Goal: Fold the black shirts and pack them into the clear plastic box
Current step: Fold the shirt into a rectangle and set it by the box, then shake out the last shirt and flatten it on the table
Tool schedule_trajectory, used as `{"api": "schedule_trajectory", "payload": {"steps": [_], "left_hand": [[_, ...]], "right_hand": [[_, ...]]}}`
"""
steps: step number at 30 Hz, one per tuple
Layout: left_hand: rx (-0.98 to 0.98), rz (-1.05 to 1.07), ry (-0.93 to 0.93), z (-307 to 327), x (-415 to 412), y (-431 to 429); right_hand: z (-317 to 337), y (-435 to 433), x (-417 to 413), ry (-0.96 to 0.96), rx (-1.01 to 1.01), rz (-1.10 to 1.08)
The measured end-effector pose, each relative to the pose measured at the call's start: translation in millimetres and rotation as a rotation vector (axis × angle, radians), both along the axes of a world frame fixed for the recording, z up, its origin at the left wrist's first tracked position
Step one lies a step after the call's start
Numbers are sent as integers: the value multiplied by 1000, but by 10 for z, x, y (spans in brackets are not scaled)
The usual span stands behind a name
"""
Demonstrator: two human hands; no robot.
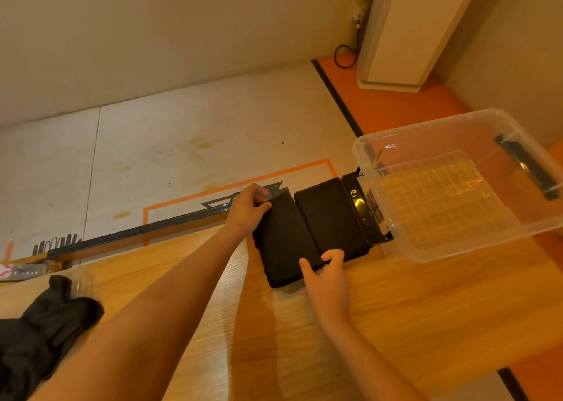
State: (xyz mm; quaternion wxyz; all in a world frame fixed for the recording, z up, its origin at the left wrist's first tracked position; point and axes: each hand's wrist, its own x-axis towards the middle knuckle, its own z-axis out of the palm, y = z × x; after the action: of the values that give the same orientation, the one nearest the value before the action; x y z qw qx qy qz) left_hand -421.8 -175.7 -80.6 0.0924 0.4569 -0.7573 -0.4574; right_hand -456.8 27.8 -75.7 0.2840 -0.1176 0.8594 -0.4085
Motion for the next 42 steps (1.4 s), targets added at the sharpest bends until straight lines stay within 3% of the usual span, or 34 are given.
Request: {"api": "schedule_trajectory", "payload": {"steps": [3,6,9,11,14,17,29,35,42], "left_hand": [[-224,-31,-19,65,21,60],[-511,-124,-2,112,41,233],[-629,-301,-24,59,63,365],[-655,-405,-87,-13,102,351],[-634,-573,-280,-207,197,290],[-575,-625,-408,-358,250,274],[-613,-638,-408,-390,206,213],[-684,-332,-266,-278,595,389],[-679,8,-355,-236,2118,397]], "right_hand": [[74,62,-49,310,141,113],[123,-17,-82,574,-65,219],[12,-258,-136,860,-142,486],[-125,-417,-202,960,6,621],[-348,-499,-243,944,247,709],[-474,-473,-219,960,322,759],[-464,-532,-183,950,451,821],[-250,-550,57,971,367,779],[-47,-836,956,929,181,1086]]}}
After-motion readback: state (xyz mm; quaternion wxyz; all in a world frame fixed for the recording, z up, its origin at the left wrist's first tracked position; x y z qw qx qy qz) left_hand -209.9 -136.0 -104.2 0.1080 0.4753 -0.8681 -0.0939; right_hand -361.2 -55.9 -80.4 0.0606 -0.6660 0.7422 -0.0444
